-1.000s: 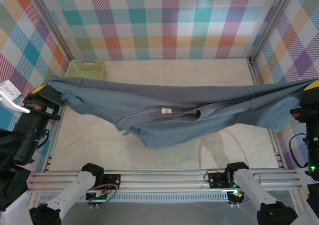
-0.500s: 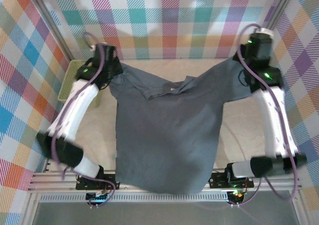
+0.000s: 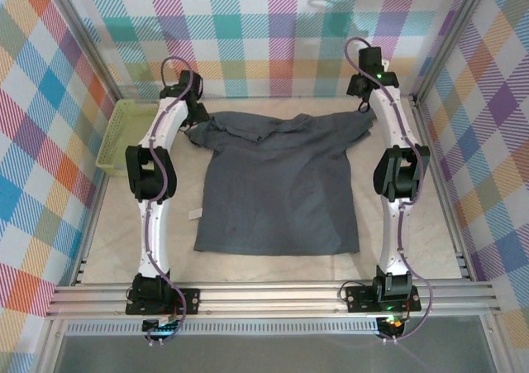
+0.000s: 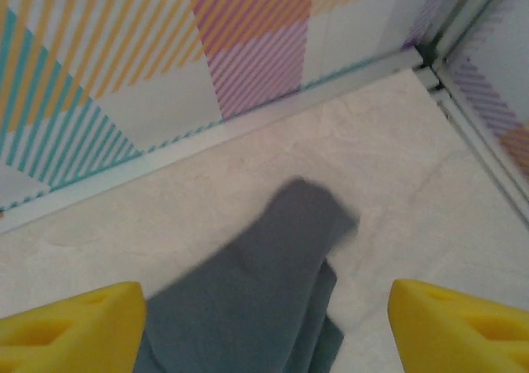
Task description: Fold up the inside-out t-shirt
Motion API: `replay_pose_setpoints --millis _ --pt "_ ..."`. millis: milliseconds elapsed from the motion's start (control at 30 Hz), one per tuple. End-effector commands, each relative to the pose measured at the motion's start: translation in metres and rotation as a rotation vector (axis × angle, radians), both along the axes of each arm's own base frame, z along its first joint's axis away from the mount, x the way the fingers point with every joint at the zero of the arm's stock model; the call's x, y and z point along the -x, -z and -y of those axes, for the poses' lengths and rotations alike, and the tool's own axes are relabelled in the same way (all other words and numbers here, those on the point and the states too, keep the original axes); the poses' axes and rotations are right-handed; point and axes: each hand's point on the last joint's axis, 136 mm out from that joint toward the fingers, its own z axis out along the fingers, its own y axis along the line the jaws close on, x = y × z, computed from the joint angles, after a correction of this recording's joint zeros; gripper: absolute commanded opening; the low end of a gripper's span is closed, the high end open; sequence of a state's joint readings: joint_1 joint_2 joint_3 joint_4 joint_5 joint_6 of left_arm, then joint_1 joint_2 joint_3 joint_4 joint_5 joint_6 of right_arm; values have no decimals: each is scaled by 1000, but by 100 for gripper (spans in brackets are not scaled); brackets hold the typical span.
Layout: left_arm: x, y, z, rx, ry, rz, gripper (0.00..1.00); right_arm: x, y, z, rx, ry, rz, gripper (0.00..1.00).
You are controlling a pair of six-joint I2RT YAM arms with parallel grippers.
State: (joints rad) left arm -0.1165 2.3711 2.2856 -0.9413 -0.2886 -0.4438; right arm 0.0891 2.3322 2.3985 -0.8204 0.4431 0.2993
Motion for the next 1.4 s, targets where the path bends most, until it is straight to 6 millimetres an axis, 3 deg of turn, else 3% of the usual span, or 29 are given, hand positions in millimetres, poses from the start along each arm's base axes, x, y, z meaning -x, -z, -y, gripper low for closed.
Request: replay_pose_setpoints --millis 0,167,233,433,567,700,800,1033,1133,1233,1367 --pt "35 -50 22 58 81 35 90 46 -52 -20 -26 -74 24 83" --pt "96 -40 65 153 170 37 90 125 -28 -59 -193 -157 -12 84" --pt "123 -32 85 187 214 35 90 158 -8 -76 -284 -180 -58 83" --pt "193 15 124 254 298 -8 89 245 75 -120 -422 -245 -255 82" --pt "224 53 128 282 296 -61 88 278 126 -123 -475 -215 -351 82" --pt "238 82 126 303 266 -107 87 285 163 -117 -460 -154 -438 79" --pt "241 92 128 334 243 -110 86 276 183 -107 -456 -84 -482 76" --pt "236 102 143 362 240 -128 86 233 197 -78 -467 41 -476 72" --pt "225 100 150 356 250 -132 86 211 193 -69 -467 50 -450 72" --pt "216 80 151 317 282 -116 87 204 170 -61 -427 38 -422 74" --pt "228 38 141 126 357 -67 90 233 124 -58 -391 -22 -340 77"
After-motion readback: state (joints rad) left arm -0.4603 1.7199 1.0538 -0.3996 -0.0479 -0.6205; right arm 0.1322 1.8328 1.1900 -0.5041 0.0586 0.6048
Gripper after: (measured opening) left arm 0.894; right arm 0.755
